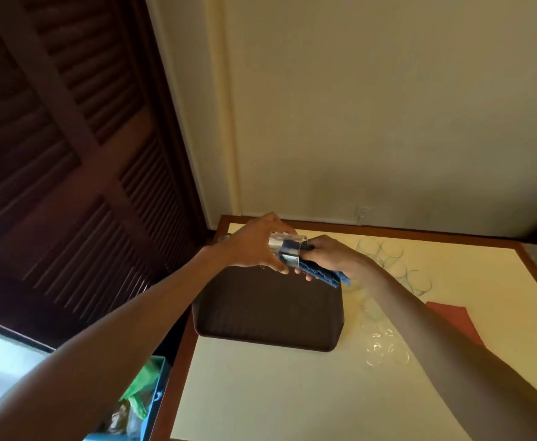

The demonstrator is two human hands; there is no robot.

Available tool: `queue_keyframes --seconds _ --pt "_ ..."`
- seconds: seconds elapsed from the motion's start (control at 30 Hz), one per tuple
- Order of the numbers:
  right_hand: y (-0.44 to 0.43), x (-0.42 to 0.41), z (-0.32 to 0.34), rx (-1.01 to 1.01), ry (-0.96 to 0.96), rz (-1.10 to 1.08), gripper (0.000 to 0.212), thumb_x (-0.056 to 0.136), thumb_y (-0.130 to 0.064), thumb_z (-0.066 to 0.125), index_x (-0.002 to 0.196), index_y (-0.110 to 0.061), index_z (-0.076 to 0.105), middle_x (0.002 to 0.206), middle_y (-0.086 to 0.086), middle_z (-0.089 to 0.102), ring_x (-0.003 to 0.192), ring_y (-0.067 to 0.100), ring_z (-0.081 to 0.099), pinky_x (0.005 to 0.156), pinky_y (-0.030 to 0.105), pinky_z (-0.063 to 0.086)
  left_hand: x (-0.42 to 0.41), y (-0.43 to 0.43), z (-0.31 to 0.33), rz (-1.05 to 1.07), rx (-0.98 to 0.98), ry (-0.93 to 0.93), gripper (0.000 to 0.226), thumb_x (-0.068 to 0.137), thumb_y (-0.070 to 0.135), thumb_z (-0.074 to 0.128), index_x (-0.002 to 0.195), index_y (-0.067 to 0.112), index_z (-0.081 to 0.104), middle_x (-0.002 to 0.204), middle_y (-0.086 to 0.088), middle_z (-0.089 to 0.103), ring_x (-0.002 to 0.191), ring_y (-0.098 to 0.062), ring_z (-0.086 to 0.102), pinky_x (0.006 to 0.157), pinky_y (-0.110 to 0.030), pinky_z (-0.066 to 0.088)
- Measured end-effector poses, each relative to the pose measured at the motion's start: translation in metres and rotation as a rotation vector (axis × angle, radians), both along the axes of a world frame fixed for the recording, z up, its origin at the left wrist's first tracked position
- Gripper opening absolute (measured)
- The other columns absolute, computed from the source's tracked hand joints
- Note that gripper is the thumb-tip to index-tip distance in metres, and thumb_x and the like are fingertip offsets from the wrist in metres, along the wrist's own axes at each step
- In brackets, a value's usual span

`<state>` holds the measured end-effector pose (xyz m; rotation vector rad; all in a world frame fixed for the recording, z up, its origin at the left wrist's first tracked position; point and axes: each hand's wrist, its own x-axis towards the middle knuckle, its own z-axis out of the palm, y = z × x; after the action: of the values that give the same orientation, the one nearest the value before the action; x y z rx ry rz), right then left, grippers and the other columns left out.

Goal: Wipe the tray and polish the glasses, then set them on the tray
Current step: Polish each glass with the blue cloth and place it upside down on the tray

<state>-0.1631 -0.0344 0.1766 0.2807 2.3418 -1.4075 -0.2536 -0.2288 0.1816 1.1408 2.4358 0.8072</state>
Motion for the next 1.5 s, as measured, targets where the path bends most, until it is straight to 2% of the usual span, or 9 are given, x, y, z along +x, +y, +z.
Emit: queue_keyframes --seconds 0.23,0.37,0.57,0.77,0.97,1.07,1.27,1.4,1.5 --pt "0.001 0.009 0.023 0.011 0.224 -0.111 0.015 0.1 -0.026 0.06 0.092 -0.018 0.07 0.074 0.0 0.075 0.064 0.017 0.07 0.065 0.032 0.056 -0.018 -0.016 0.037 0.11 0.14 -0.531 0.064 0.093 0.041 0.074 0.149 0.03 0.044 0.152 -0.008 0.046 0.125 -0.027 0.057 0.101 -0.047 0.057" --pt "-0.003 0.007 0.028 0.115 0.336 -0.102 0.021 0.096 -0.034 0.066 0.08 -0.022 0.071 0.063 -0.002 0.071 0.059 0.018 0.071 0.064 0.038 0.057 -0.014 -0.01 0.037 0.318 0.193 -0.905 0.093 0.086 0.079 0.037 0.142 0.007 0.052 0.123 -0.018 0.065 0.086 -0.024 0.068 0.07 -0.031 0.06" --pt "-0.012 -0.007 0.026 0.48 0.412 -0.285 0.057 0.071 -0.072 0.072 0.061 -0.016 0.065 0.055 -0.008 0.058 0.051 0.01 0.057 0.046 0.025 0.037 0.004 0.014 0.034 0.447 0.329 -0.875 0.067 0.107 0.06 0.029 0.119 -0.002 0.051 0.077 -0.01 0.053 0.049 -0.011 0.046 0.043 -0.021 0.038" --pt "-0.004 -0.008 0.034 0.625 0.495 -0.295 0.017 0.084 -0.009 0.072 0.1 -0.014 0.078 0.1 0.006 0.074 0.095 0.03 0.069 0.072 0.033 0.053 0.006 0.012 0.043 0.35 0.398 -0.943 0.063 0.11 0.054 0.031 0.132 -0.002 0.051 0.086 -0.012 0.056 0.06 -0.014 0.05 0.049 -0.023 0.043" --pt "-0.014 -0.006 0.051 1.031 0.793 -0.088 0.011 0.07 -0.007 0.07 0.072 -0.017 0.068 0.056 -0.002 0.062 0.049 0.02 0.053 0.05 0.02 0.03 -0.004 -0.002 0.05 0.265 0.296 -1.158 0.068 0.106 0.063 0.031 0.131 0.004 0.054 0.092 -0.015 0.064 0.067 -0.019 0.056 0.055 -0.024 0.051" --pt "-0.022 -0.008 0.056 1.069 0.9 -0.03 0.016 0.06 -0.007 0.072 0.06 -0.017 0.059 0.041 -0.003 0.047 0.036 0.017 0.033 0.05 0.013 0.01 -0.001 0.005 0.048 0.36 0.227 -1.107 0.048 0.111 0.045 0.034 0.121 0.003 0.054 0.086 -0.013 0.062 0.057 -0.016 0.05 0.045 -0.019 0.041" --pt "-0.011 -0.029 0.038 0.721 0.52 -0.259 0.027 0.079 -0.001 0.075 0.104 -0.011 0.073 0.103 0.001 0.072 0.092 0.022 0.066 0.078 0.036 0.055 0.001 0.016 0.051 0.467 0.372 -0.726 0.03 0.108 0.027 0.041 0.098 0.002 0.055 0.068 -0.01 0.058 0.048 -0.018 0.051 0.04 -0.023 0.039" --pt "-0.014 -0.035 0.029 -0.018 0.098 -0.335 0.058 0.079 -0.052 0.075 0.119 -0.011 0.065 0.105 0.001 0.07 0.088 0.015 0.068 0.081 0.037 0.058 0.001 0.017 0.051 0.318 0.425 -0.254 0.033 0.11 0.027 0.04 0.091 0.007 0.058 0.079 -0.015 0.058 0.064 -0.023 0.059 0.05 -0.029 0.048" --pt "-0.01 -0.04 0.025 -0.055 0.102 -0.259 0.061 0.078 -0.069 0.068 0.116 -0.021 0.068 0.102 -0.002 0.071 0.09 0.019 0.069 0.072 0.031 0.056 0.005 0.017 0.048 0.283 0.511 -0.162 0.032 0.11 0.027 0.045 0.092 0.006 0.06 0.077 -0.012 0.059 0.062 -0.021 0.062 0.052 -0.032 0.052"
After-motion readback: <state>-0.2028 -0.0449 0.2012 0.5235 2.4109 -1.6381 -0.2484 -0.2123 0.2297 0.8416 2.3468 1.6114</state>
